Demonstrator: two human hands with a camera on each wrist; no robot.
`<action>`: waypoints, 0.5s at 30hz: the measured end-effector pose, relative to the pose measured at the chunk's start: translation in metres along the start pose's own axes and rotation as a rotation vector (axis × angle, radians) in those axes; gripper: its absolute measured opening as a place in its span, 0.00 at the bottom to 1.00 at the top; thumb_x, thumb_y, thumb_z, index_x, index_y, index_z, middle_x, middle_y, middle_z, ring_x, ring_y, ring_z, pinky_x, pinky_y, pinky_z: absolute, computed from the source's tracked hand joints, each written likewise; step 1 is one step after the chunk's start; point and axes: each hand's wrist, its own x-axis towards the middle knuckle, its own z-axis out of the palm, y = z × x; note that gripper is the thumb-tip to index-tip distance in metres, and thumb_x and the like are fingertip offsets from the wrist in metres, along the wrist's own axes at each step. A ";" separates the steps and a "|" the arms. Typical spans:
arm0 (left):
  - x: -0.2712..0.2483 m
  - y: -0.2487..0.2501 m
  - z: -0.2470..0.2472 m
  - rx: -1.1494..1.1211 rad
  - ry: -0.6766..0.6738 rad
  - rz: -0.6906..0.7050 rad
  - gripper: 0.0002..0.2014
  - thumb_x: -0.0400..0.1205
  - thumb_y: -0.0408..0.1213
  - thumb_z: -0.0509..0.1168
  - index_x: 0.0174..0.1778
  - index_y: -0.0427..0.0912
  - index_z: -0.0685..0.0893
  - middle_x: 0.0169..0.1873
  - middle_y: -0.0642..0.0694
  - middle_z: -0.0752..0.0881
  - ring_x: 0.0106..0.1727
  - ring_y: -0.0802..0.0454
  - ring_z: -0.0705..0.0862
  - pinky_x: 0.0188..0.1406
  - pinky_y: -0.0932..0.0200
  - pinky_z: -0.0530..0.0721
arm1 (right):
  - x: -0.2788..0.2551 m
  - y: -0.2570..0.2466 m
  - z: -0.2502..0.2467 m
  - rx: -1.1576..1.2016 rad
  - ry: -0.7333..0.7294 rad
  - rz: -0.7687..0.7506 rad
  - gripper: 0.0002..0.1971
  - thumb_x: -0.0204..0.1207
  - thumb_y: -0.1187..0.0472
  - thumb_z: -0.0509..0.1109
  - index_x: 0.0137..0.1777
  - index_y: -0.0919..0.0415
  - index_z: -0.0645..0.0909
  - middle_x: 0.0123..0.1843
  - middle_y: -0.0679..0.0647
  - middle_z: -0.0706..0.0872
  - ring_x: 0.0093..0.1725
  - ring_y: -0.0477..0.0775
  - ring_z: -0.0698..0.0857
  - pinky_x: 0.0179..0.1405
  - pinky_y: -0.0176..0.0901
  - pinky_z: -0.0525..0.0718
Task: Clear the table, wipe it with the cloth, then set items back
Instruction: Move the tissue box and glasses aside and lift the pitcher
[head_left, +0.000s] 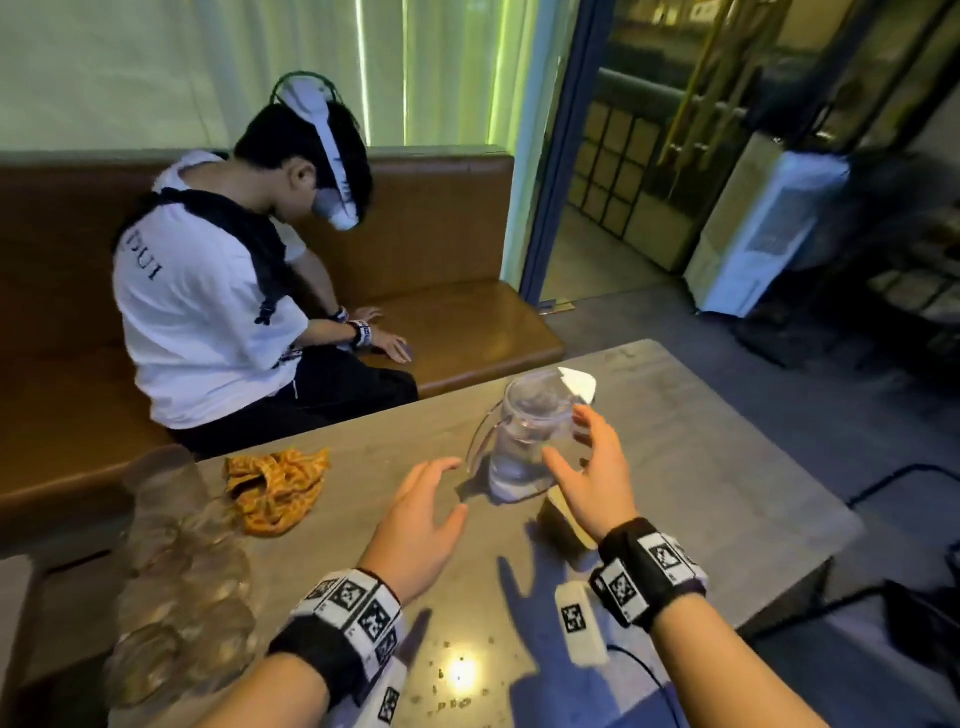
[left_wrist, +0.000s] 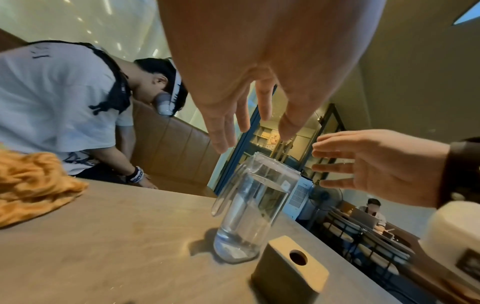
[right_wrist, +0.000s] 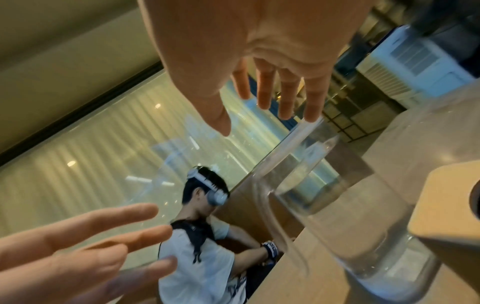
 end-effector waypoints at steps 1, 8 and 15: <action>0.009 0.006 0.006 0.009 -0.009 -0.002 0.24 0.83 0.42 0.66 0.75 0.58 0.70 0.68 0.61 0.73 0.69 0.63 0.73 0.71 0.61 0.73 | 0.009 0.006 -0.007 0.013 0.026 0.059 0.32 0.75 0.59 0.76 0.77 0.55 0.68 0.69 0.51 0.75 0.66 0.48 0.76 0.66 0.51 0.78; 0.104 0.036 0.059 0.034 -0.009 -0.074 0.31 0.83 0.41 0.67 0.82 0.50 0.64 0.73 0.60 0.71 0.72 0.65 0.70 0.72 0.65 0.67 | 0.077 0.064 -0.005 0.054 -0.077 0.295 0.42 0.77 0.41 0.70 0.85 0.55 0.55 0.84 0.55 0.64 0.81 0.56 0.67 0.78 0.59 0.69; 0.142 0.027 0.085 0.189 0.106 -0.238 0.28 0.82 0.45 0.68 0.79 0.53 0.69 0.63 0.57 0.77 0.69 0.55 0.73 0.69 0.55 0.74 | 0.111 0.090 0.007 0.150 -0.170 0.200 0.30 0.78 0.42 0.68 0.78 0.44 0.67 0.72 0.47 0.79 0.71 0.47 0.77 0.71 0.52 0.77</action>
